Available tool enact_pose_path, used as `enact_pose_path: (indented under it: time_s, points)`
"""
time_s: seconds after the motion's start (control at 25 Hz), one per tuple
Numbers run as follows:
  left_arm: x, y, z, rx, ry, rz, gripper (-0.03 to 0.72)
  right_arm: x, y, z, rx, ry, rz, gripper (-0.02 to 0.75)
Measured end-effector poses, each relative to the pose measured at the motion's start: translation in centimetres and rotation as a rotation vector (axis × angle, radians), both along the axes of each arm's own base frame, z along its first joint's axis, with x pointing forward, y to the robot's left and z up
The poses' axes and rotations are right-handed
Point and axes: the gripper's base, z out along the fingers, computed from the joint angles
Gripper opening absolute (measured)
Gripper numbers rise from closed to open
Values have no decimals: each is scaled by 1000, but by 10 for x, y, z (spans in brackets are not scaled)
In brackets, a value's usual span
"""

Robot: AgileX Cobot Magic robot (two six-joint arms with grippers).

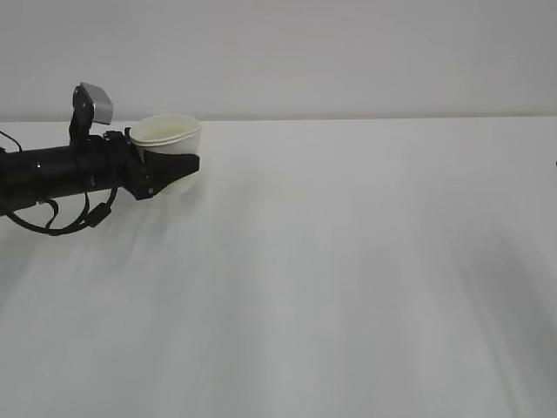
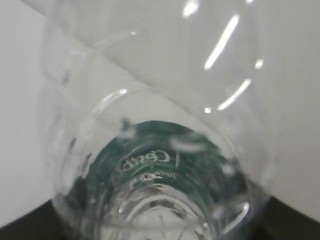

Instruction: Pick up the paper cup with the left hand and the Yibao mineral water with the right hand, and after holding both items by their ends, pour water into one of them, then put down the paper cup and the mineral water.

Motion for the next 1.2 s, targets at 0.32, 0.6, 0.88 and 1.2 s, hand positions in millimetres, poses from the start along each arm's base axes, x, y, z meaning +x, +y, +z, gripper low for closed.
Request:
enact_pose_path:
  time_s: [0.32, 0.6, 0.88, 1.2]
  points:
    - [-14, 2, -19, 14, 5, 41, 440, 0, 0, 0, 0, 0, 0, 445]
    - [-30, 6, -34, 16, 45, 97, 435, 0, 0, 0, 0, 0, 0, 445]
    - [-41, 7, -43, 29, 69, 118, 435, 0, 0, 0, 0, 0, 0, 445]
    - [-45, 8, -47, 45, 58, 128, 435, 0, 0, 0, 0, 0, 0, 445]
